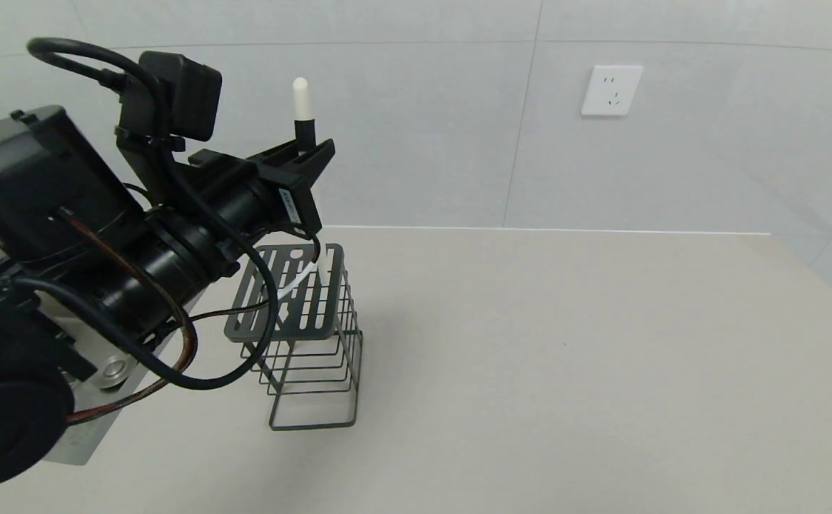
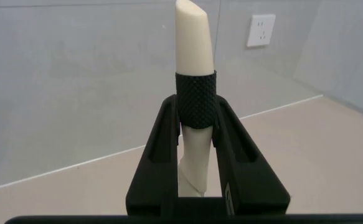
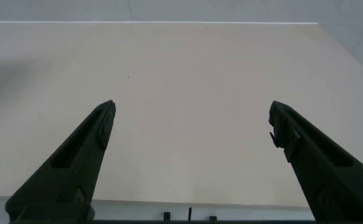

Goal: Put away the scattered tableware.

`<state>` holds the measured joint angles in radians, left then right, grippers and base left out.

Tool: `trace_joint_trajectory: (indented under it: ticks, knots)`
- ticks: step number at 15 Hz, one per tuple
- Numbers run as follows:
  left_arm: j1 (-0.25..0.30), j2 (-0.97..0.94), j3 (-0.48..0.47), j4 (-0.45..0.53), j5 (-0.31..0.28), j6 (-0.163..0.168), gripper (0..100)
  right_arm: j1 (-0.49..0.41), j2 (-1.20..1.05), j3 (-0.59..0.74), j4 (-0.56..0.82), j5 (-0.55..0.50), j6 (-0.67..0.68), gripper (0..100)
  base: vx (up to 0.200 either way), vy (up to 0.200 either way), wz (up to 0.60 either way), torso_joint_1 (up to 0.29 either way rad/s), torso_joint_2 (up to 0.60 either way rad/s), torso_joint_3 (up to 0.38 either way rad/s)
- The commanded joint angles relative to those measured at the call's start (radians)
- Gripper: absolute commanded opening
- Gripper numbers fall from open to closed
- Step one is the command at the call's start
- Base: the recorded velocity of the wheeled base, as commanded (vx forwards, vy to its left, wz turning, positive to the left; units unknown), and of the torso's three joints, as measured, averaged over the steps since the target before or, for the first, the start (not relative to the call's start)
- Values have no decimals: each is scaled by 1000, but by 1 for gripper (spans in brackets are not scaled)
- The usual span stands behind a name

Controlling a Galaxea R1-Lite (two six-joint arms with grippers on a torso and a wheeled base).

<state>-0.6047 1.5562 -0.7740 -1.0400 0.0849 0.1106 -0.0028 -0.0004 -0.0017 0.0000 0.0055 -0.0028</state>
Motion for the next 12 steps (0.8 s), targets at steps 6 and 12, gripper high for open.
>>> trace_joint_trajectory:
  ticks: [6,12]
  knots:
    - [37,65,-42,-28,-59,21,0,1,2,0,0,1,0,100,0,0,0,0,0,0]
    - [56,107,-70,-29,-71,21,0,1,2,0,0,1,1,100,0,0,0,0,0,0]
